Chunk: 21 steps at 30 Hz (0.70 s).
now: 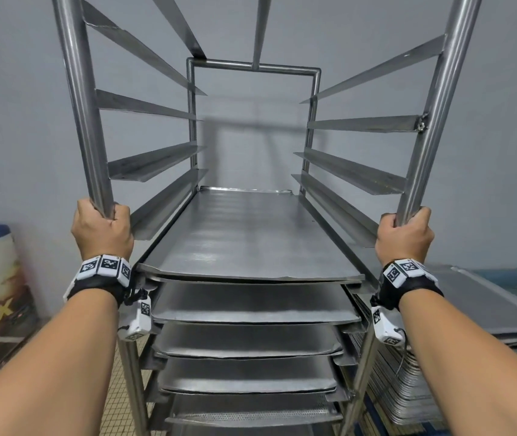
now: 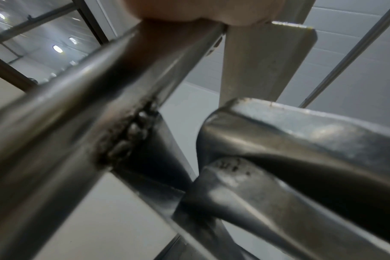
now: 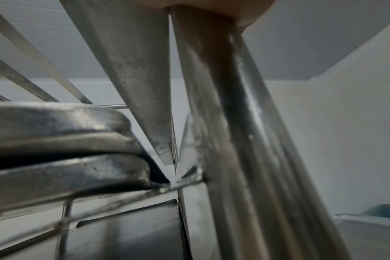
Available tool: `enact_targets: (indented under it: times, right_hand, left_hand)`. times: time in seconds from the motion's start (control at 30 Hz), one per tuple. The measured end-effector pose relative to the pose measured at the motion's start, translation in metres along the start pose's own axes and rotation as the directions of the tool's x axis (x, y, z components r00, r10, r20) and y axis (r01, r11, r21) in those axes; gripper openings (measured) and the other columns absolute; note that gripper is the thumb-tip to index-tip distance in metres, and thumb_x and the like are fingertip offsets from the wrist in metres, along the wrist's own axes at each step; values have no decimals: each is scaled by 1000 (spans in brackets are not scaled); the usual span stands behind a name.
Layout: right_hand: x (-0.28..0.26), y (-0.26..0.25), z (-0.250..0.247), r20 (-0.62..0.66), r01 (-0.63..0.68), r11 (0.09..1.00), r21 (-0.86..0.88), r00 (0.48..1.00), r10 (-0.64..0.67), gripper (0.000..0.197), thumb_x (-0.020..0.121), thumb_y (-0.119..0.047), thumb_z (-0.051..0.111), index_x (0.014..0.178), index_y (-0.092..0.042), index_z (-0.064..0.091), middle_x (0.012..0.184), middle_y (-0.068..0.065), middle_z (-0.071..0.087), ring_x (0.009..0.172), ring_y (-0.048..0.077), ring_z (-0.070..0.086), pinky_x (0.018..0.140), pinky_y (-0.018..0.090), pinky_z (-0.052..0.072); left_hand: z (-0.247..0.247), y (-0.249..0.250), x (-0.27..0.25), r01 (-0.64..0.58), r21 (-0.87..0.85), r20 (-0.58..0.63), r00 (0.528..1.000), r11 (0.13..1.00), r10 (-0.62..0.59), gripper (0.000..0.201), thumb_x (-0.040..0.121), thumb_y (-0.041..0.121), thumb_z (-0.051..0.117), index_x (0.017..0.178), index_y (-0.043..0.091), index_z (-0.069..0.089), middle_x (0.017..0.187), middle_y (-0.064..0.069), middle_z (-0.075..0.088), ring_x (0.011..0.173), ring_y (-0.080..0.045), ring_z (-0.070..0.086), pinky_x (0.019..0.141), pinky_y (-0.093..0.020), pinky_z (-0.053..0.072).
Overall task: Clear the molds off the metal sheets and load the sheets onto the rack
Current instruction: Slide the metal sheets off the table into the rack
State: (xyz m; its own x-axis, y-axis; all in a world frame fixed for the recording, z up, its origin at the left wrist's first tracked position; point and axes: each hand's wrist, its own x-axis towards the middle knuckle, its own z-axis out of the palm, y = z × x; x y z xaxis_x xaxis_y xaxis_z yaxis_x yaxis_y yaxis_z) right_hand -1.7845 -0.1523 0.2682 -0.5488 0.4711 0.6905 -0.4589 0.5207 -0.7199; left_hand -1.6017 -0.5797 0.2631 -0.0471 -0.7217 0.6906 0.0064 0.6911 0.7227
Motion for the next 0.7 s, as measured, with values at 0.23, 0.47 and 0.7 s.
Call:
enact_targets:
  times: [0.23, 0.47, 0.7]
  right_hand:
    - [32, 20, 55, 35, -22, 1000, 0, 999, 22, 17, 89, -16, 50, 96, -2, 43, 70, 17, 52, 61, 39, 57, 53, 47, 52]
    - [61, 44, 111, 66, -42, 999, -1, 997, 42, 17, 90, -17, 49, 99, -3, 44, 72, 14, 52, 60, 37, 58, 52, 42, 53]
    - [84, 62, 169, 51, -12, 1000, -2, 999, 12, 17, 89, -15, 48, 98, -1, 45, 71, 14, 52, 59, 36, 56, 52, 42, 50]
  left_hand:
    - [63, -5, 12, 39, 18, 12, 999, 999, -39, 22, 88, 24, 54, 85, 5, 45, 84, -25, 54, 71, -31, 47, 64, -38, 38]
    - [128, -17, 27, -5, 30, -4, 1000, 1000, 5, 22, 88, 23, 54, 85, 3, 46, 81, -15, 47, 70, -27, 44, 65, -41, 40]
    - [190, -36, 48, 0, 14, 0, 1000, 1000, 0, 23, 86, 27, 52, 88, 4, 49, 83, -12, 49, 73, -30, 49, 68, -42, 44]
